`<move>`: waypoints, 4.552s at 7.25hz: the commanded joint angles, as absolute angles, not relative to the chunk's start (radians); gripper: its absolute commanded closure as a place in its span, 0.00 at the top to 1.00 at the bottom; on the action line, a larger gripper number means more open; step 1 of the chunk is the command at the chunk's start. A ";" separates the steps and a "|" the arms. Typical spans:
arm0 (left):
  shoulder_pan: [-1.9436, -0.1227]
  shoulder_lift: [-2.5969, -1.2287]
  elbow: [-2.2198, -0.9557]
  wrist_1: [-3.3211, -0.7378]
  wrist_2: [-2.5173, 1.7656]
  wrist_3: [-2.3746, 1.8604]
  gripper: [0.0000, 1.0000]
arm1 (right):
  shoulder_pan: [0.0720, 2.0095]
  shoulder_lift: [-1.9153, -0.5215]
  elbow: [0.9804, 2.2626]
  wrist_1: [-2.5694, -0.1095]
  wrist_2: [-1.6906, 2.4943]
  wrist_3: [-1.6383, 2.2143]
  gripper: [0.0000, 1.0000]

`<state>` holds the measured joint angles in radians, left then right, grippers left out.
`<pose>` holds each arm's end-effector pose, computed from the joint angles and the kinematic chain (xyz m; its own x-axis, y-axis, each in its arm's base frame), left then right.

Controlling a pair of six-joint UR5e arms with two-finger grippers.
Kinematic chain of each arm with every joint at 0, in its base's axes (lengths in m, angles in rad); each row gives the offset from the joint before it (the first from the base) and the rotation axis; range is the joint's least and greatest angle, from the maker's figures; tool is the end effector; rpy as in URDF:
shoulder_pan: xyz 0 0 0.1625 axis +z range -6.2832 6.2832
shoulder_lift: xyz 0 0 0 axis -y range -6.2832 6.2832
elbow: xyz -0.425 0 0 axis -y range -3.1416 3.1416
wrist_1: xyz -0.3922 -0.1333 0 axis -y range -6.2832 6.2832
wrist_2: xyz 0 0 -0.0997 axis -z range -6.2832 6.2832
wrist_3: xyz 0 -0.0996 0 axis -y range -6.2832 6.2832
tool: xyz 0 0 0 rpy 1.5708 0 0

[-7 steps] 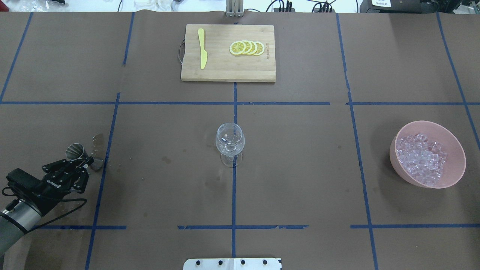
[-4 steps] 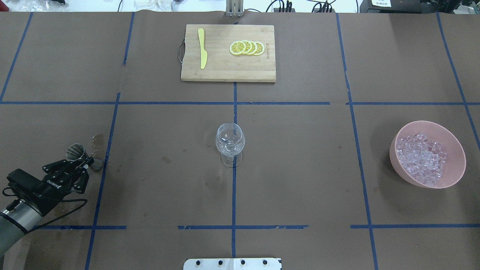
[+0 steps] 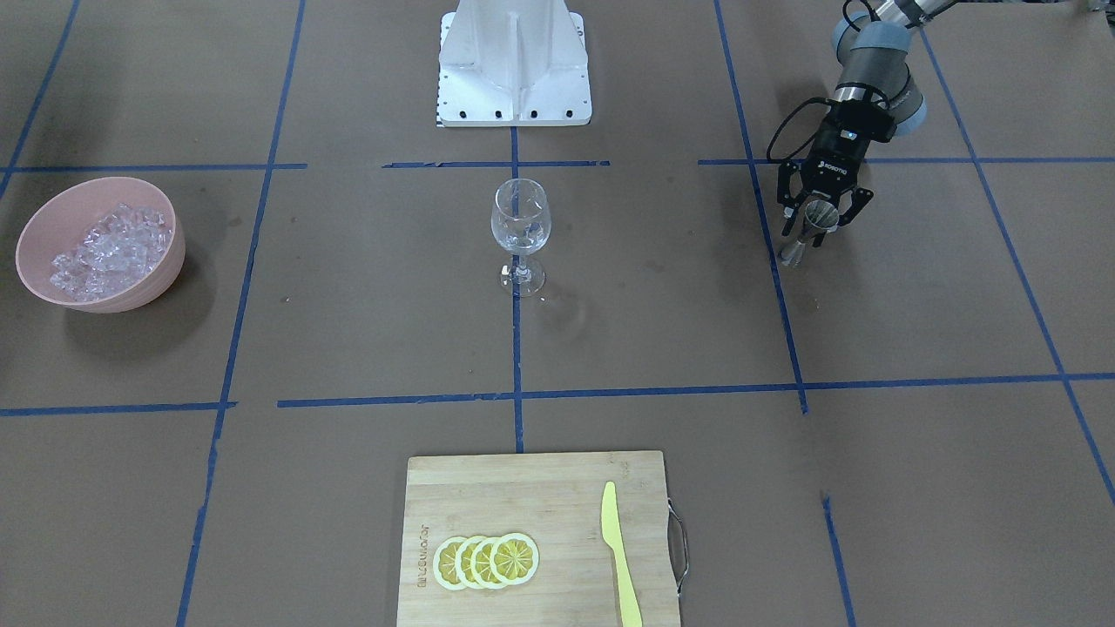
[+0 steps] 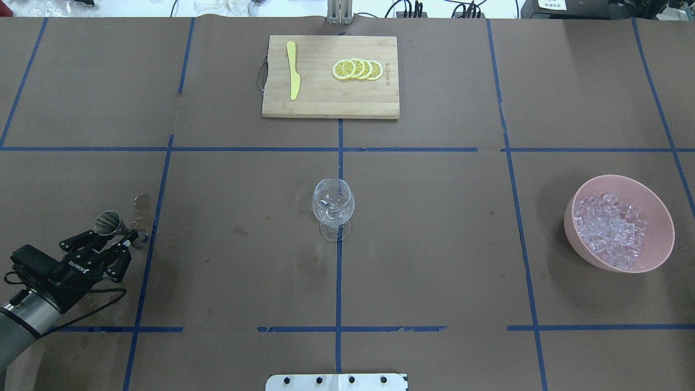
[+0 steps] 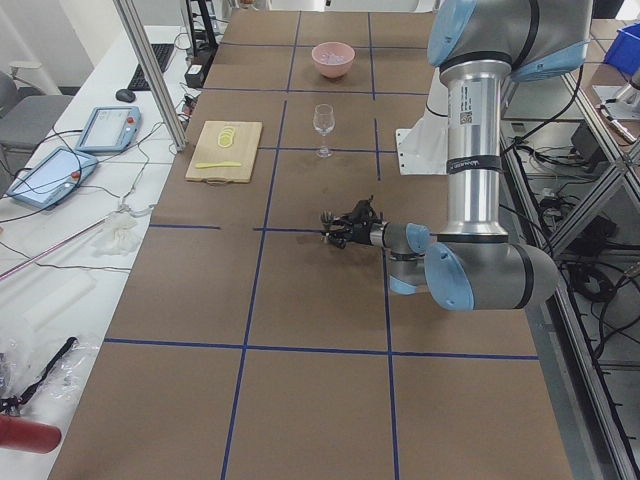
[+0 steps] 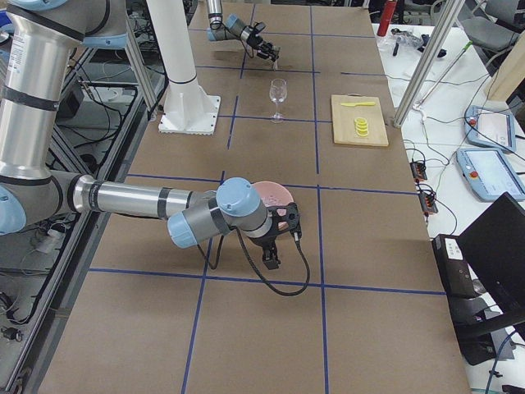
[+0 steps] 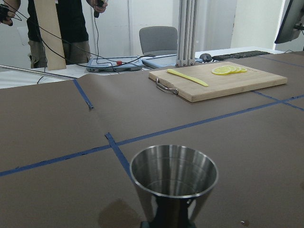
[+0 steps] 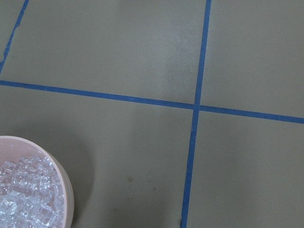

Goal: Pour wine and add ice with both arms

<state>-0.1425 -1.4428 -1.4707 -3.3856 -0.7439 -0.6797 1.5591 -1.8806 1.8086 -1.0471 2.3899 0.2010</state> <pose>0.3603 -0.2604 0.5719 0.6313 0.4415 -0.6376 0.5305 0.3539 0.7703 0.0561 -0.3817 0.6132 0.6675 -0.1406 0.7312 -0.1253 0.9468 0.2965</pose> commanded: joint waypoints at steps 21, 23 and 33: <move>-1.628 -1.426 -1.660 -2.082 -2.336 0.015 1.00 | 1.559 -1.879 1.807 -1.046 2.390 0.192 1.00; -1.618 -1.411 -1.643 -1.838 -2.332 0.017 1.00 | 1.559 -1.879 1.807 -1.046 2.391 0.193 1.00; -1.577 -1.486 -1.740 -1.585 -2.336 0.057 1.00 | 0.928 -1.874 2.014 -0.852 1.985 0.996 0.93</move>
